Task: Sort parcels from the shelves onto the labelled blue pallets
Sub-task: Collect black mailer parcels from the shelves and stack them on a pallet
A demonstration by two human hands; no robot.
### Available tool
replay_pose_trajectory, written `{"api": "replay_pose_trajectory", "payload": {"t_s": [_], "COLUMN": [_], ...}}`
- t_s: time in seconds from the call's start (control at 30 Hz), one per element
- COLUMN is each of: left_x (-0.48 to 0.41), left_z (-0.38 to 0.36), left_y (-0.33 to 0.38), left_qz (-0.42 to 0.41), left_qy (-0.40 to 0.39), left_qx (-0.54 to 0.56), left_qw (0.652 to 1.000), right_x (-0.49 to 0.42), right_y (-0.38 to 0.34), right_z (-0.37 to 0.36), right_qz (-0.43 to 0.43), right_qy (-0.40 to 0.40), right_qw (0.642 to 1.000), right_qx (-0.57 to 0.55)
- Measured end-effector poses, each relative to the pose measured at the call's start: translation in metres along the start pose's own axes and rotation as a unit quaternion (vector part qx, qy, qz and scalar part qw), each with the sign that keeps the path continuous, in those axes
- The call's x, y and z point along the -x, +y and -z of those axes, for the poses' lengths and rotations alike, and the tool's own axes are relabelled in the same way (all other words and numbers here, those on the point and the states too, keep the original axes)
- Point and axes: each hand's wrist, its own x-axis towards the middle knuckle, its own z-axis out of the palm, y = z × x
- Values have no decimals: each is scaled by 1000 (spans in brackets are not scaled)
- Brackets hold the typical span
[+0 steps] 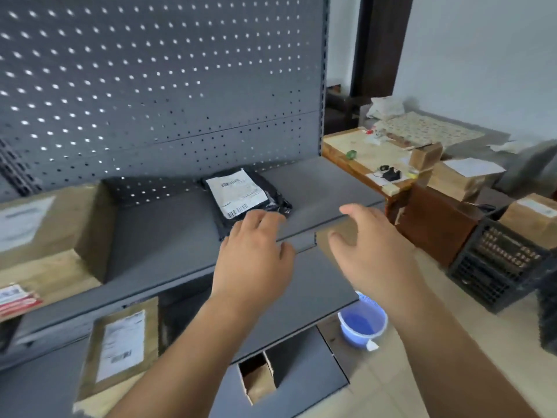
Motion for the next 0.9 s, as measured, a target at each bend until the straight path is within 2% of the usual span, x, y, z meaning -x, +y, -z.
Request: {"api": "replay_pose_trajectory", "payload": {"t_s": [0.2, 0.47, 0.9], "left_x": [-40, -90, -133], "left_z": [13, -8, -30], "left_y": [-57, -111, -126], "left_qz": [82, 170, 288], "left_qy": [41, -6, -19], "left_qx": [9, 53, 87], "left_qw": [996, 984, 953], "right_x": [-55, -116, -186], "right_y": [-39, -59, -62], "right_z": [-49, -91, -131], "right_qz": [47, 53, 88], "right_qy": [-39, -70, -204], "right_qw": [997, 995, 975], "right_qx": [-41, -38, -28]}}
